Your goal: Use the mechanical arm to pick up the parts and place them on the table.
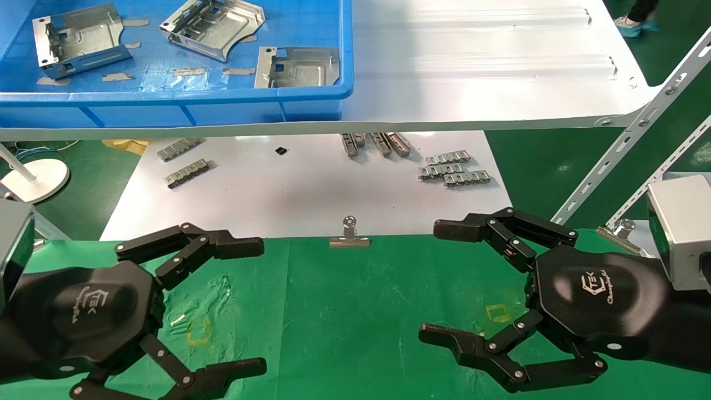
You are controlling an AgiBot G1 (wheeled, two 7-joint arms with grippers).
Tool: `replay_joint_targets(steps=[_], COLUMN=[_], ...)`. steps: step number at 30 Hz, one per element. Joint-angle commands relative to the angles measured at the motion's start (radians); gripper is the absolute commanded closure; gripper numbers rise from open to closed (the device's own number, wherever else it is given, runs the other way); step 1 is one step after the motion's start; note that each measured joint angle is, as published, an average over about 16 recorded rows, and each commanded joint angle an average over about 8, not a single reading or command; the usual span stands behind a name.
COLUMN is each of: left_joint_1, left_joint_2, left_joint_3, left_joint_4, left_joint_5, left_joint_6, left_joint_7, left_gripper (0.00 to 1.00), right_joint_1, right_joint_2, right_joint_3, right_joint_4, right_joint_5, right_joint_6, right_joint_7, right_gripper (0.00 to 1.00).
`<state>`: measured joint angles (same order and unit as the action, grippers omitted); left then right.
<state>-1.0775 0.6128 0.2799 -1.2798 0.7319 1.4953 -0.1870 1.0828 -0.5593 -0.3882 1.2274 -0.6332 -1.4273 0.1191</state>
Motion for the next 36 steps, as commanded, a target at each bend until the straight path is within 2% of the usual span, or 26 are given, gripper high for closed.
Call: replay_joint_targets(steps=[1,36], left_joint_1=[0.0,0.0], left_joint_2=[0.0,0.0], left_joint_3=[0.0,0.0], left_joint_4=[0.0,0.0], left_joint_5=[0.0,0.0], left_joint_6=[0.0,0.0], left_joint_7=[0.0,0.0], left_gripper=[0.0,0.0], right_joint_1=[0.0,0.0], right_joint_2=[0.0,0.0], right_joint_3=[0.0,0.0], right_joint_4=[0.0,0.0], right_joint_5=[0.0,0.0], right_joint_6=[0.0,0.0], right_joint_7=[0.0,0.0], right_gripper=[1.0,1.0])
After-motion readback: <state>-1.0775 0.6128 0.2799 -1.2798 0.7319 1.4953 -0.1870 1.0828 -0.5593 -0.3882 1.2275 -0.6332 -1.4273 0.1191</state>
